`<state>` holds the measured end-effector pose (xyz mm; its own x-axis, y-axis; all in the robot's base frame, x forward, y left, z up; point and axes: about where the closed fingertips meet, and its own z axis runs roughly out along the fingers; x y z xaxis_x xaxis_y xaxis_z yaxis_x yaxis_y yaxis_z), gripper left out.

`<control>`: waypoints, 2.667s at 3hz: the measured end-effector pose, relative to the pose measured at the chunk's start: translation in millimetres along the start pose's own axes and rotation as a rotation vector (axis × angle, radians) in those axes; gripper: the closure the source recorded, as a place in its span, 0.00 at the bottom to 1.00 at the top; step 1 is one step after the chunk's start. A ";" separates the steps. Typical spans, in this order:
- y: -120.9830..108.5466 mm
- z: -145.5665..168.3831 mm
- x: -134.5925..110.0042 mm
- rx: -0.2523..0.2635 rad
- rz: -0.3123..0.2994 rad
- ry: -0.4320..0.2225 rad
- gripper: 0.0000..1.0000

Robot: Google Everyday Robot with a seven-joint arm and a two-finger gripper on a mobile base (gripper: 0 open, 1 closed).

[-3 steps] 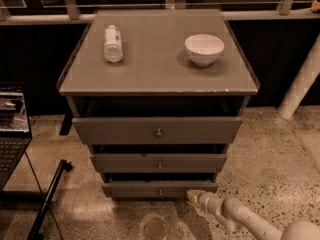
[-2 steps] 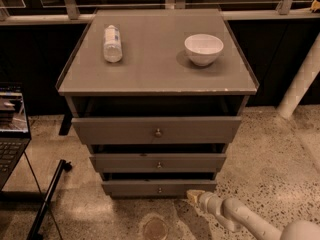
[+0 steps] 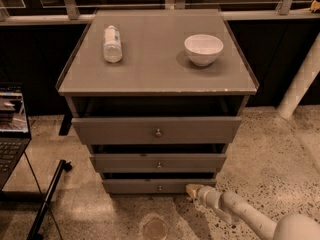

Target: Close bottom drawer

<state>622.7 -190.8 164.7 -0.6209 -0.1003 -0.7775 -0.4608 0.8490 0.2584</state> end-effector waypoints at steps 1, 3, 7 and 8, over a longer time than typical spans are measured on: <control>-1.3 4.1 -11.2 -0.022 -0.022 0.015 1.00; 4.6 -45.1 17.8 -0.067 0.091 0.083 1.00; 44.9 -101.8 97.6 -0.144 0.272 0.218 0.36; 44.9 -101.8 97.6 -0.144 0.272 0.218 0.13</control>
Offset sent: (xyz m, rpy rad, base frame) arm -0.1290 -0.0056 -0.0384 0.1222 0.4441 0.2208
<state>476.9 -215.3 158.8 -0.8463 -0.0027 -0.5327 -0.3352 0.7799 0.5286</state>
